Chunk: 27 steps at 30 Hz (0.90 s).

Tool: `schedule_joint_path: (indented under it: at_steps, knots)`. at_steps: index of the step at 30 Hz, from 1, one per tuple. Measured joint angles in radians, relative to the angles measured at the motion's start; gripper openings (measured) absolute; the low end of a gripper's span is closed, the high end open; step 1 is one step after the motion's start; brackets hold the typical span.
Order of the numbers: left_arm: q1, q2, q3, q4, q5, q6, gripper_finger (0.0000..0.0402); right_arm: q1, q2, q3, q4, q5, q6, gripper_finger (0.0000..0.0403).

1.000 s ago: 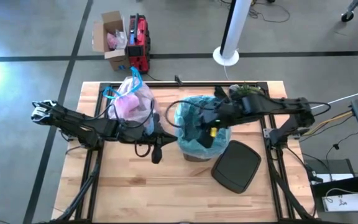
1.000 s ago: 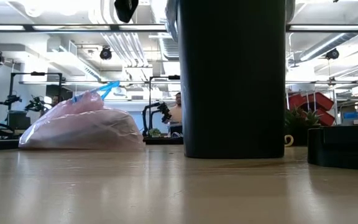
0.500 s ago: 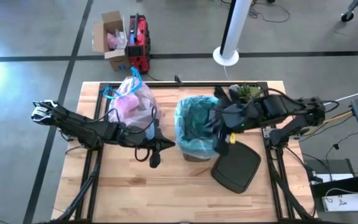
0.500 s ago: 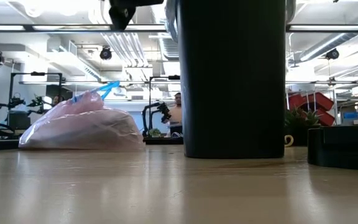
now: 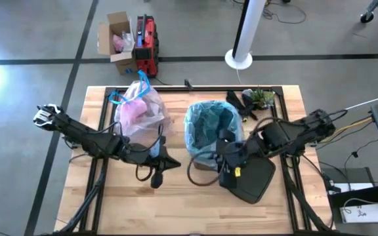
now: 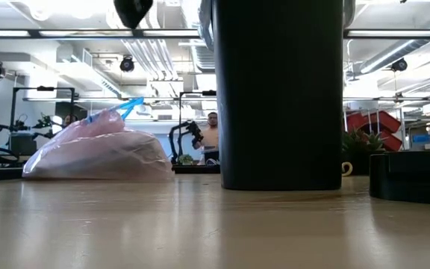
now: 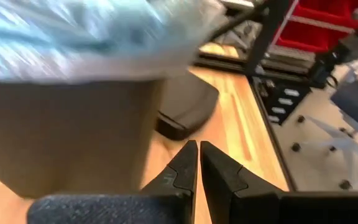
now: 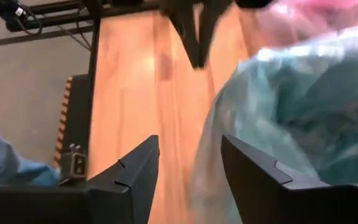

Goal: Place trash/remove bag and relplace
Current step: Adjust the black trash bin

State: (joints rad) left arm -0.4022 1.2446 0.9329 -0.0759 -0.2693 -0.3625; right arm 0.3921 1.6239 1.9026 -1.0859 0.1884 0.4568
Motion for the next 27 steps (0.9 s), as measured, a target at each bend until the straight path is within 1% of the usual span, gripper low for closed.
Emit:
schedule_joint_path:
  at_steps: [4, 6, 10, 12, 18, 23, 27]
  knots:
    - [-0.051, -0.001, 0.0, -0.03, -0.007, -0.045, 0.0004, 0.034, -0.051, 0.008, -0.114, 0.071, 0.129, 0.018]
    - [-0.07, -0.001, 0.0, -0.042, -0.008, -0.06, 0.0004, 0.057, -0.082, 0.009, -0.198, 0.099, 0.193, 0.0184]
    - [-0.09, -0.001, 0.0, -0.048, -0.01, -0.074, 0.0004, 0.097, -0.128, 0.008, -0.416, 0.124, 0.345, 0.0194]
    - [-0.092, -0.001, 0.0, -0.048, -0.01, -0.077, 0.0004, 0.119, -0.145, 0.005, -0.485, 0.13, 0.395, 0.02]
    - [-0.094, 0.002, -0.002, -0.045, -0.037, -0.096, 0.0004, 0.151, -0.2, -0.078, -0.482, 0.161, 0.418, 0.0223]
    - [-0.097, 0.002, -0.005, -0.043, -0.038, -0.111, 0.0004, 0.154, -0.253, -0.23, -0.464, 0.18, 0.439, 0.0245]
    - [-0.099, 0.002, -0.005, -0.044, -0.038, -0.122, 0.0004, 0.154, -0.3, -0.387, -0.354, 0.213, 0.386, 0.026]
